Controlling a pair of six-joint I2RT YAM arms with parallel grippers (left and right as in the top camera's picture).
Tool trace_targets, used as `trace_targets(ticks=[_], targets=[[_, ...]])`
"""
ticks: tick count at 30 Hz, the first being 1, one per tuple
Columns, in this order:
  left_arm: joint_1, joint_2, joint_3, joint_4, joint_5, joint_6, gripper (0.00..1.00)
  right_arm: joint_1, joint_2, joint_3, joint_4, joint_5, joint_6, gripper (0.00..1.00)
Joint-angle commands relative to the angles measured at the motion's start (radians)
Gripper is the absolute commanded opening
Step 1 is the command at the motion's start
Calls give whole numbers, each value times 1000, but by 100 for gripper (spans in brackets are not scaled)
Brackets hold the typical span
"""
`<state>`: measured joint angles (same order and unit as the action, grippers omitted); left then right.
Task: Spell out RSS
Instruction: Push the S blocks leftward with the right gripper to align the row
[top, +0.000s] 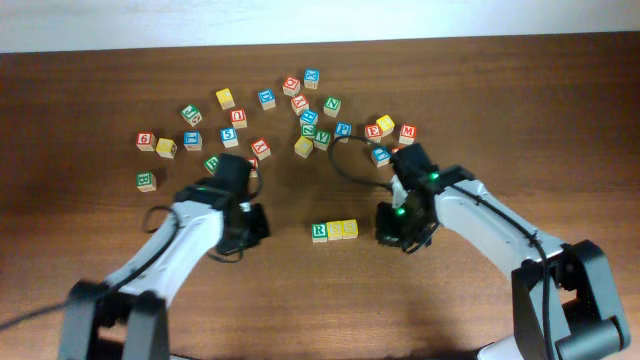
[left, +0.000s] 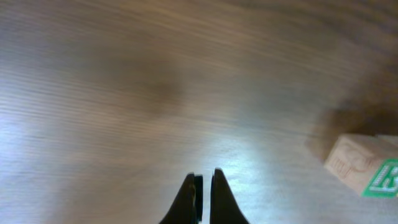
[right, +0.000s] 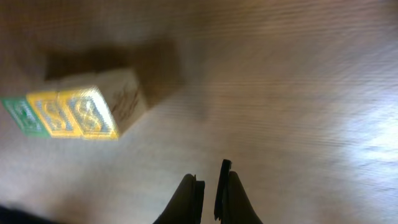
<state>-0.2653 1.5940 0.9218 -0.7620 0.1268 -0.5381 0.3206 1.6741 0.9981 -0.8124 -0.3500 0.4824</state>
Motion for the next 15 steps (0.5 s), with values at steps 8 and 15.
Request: trace_targets(ticks=[8,15], targets=[[-158,158,-7,229,152,-37,0,52,102,13,171,10,-29,4],[-159,158,-7,309,222,-37,0,93,102,13,227,11,24,4]])
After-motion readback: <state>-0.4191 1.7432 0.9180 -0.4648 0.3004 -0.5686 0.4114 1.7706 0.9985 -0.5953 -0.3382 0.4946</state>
